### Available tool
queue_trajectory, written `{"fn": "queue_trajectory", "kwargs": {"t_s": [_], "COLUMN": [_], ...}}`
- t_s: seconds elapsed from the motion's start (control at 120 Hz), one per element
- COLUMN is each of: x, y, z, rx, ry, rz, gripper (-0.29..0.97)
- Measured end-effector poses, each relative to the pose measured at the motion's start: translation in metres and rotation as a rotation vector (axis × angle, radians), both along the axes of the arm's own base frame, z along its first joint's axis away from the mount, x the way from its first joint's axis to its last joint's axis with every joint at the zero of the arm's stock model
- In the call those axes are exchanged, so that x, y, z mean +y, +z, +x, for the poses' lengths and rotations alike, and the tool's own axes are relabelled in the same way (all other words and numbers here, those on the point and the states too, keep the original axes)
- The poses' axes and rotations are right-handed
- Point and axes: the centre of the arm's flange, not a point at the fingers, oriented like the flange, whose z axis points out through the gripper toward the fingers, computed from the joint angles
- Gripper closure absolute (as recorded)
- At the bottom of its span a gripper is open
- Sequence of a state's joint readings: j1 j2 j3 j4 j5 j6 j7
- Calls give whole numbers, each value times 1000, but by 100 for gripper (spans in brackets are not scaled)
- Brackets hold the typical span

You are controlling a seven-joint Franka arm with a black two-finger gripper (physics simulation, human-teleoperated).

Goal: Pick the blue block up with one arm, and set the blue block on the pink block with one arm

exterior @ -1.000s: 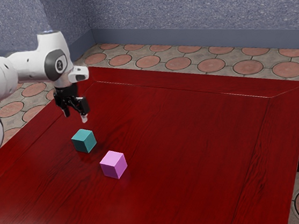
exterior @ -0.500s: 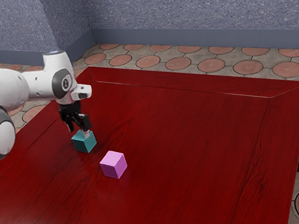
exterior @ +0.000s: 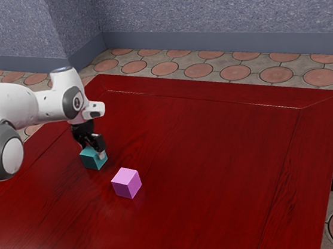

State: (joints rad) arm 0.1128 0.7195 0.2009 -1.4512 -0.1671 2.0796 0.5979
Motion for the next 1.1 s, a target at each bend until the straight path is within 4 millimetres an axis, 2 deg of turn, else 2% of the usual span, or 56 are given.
{"fn": "queue_trajectory", "kwargs": {"t_s": [0.508, 0.642, 0.817, 1.1], "x": [-5, -4, -2, -3], "y": [-5, -4, -4, -1], "z": [-5, -5, -5, -4], "rx": [-5, -8, -9, -13], "ry": [12, 27, 48, 65], "rz": [-2, 3, 7, 19], "gripper": [1, 5, 23, 29]}}
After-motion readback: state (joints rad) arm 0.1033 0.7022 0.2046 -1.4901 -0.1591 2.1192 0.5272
